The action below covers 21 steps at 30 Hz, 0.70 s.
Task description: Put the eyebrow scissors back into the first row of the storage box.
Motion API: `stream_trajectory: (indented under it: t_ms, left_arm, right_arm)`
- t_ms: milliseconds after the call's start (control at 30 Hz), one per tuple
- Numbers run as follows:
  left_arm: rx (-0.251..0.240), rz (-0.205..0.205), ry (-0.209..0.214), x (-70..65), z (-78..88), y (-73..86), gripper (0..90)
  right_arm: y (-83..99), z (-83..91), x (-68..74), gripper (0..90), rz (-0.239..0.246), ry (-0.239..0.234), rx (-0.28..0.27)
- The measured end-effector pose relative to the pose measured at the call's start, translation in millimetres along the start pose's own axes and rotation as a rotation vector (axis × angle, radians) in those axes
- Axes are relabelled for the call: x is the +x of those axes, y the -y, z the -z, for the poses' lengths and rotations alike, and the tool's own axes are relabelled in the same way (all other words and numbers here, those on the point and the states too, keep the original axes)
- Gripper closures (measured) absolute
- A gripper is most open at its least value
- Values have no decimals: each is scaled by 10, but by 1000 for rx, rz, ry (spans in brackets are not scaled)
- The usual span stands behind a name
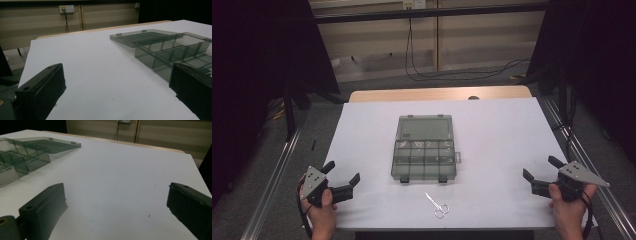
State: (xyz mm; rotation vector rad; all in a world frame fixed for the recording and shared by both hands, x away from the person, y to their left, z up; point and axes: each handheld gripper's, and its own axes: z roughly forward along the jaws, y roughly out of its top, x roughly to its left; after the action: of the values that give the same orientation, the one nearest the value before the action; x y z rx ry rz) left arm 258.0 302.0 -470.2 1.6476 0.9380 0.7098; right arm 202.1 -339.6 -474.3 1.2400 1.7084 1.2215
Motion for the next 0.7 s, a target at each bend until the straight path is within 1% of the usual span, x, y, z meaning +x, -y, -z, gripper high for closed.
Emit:
stream_trajectory:
  t_ms: [33,67,100,133,167,200,267,400,433,467,500,533,600,667,700]
  left_arm:
    - [6,-6,8,0,-11,2,5]
    - [11,-12,-2,-7,-13,2,5]
    - [8,-9,-2,-15,-20,2,5]
    - [10,-17,-3,-18,-20,0,5]
    - [10,-17,-3,-18,-20,0,5]
    - [11,-22,4,-26,-22,1,5]
    - [18,-26,0,-28,-19,0,5]
    - [12,-27,0,-29,-22,5,5]
    - [13,-29,2,-32,-21,9,5]
    - [10,-28,0,-34,-22,11,5]
    - [10,-28,0,-34,-22,11,5]
    - [9,-32,1,-34,-20,12,5]
    - [9,-25,2,-39,-16,16,5]
    - [8,-33,8,-31,-4,16,5]
    - [6,-27,8,-34,-4,17,5]
  right_arm:
    - [-2,6,-1,22,0,-2,-2]
    - [-5,13,-3,22,-2,-7,-5]
    - [-5,20,-4,22,-7,-9,-8]
    - [-8,28,-7,23,-13,-16,-8]
    - [-11,38,-3,23,-22,-17,-7]
    - [-12,38,-5,23,-14,-19,-9]
    - [-22,34,5,23,-9,-21,-6]
    - [-46,24,38,23,-11,-33,-2]
    - [-67,15,72,23,1,-49,-1]
    - [-82,7,94,23,12,-54,0]
    - [-82,7,94,23,12,-54,0]
    - [-125,1,153,22,26,-74,9]
    - [-170,0,200,23,29,-91,13]
    - [-223,-10,258,21,39,-117,27]
    - [-249,-18,287,20,50,-130,30]
